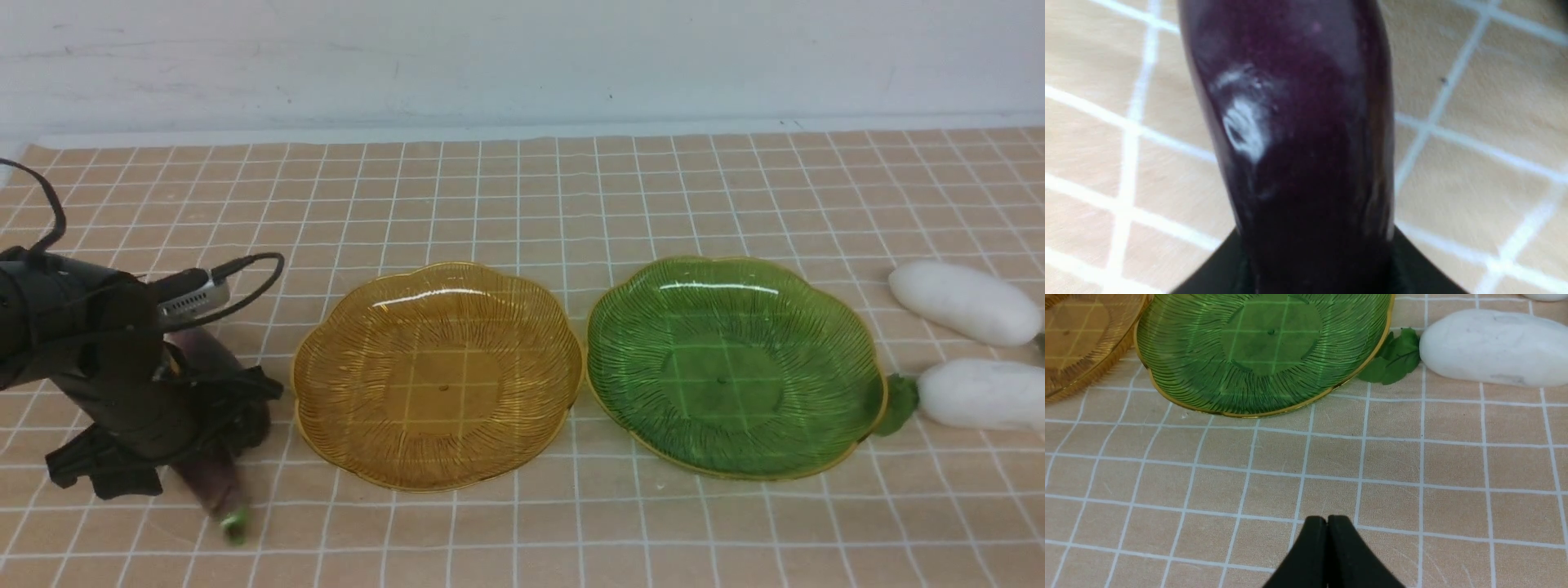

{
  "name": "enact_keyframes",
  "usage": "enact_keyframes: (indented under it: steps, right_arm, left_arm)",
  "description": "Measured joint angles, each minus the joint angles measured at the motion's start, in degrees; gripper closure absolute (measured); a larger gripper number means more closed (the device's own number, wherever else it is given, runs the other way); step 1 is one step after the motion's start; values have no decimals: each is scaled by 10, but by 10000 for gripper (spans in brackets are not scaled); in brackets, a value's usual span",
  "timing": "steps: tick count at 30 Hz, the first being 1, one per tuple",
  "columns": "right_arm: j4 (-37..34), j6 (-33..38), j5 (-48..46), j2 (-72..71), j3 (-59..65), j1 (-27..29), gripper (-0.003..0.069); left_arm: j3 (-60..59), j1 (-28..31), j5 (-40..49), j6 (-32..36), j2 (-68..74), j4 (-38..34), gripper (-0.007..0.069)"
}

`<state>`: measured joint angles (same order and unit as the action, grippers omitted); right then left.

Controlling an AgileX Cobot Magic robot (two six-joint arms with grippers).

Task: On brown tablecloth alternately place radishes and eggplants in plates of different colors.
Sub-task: 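Pick up the eggplant and place it in the yellow plate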

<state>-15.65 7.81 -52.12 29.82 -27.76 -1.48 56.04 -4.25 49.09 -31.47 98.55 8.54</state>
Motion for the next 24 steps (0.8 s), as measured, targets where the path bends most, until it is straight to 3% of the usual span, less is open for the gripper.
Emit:
enact_keyframes:
  steps: [5,10,13,19,24]
  right_arm:
    - [0,0,0,0,0,0,674]
    - [0,0,0,0,0,0,674]
    - [0,0,0,0,0,0,674]
    - [0,0,0,0,0,0,674]
    - [0,0,0,0,0,0,674]
  left_arm:
    - [60,0,85,74,-42,-34,373]
    - [115,0,116,128,-53,-103,373]
    - [139,-8,93,168,-39,-173,373]
    - [188,-66,-5,199,41,-245,363]
    - [229,-106,-21,217,108,-249,261]
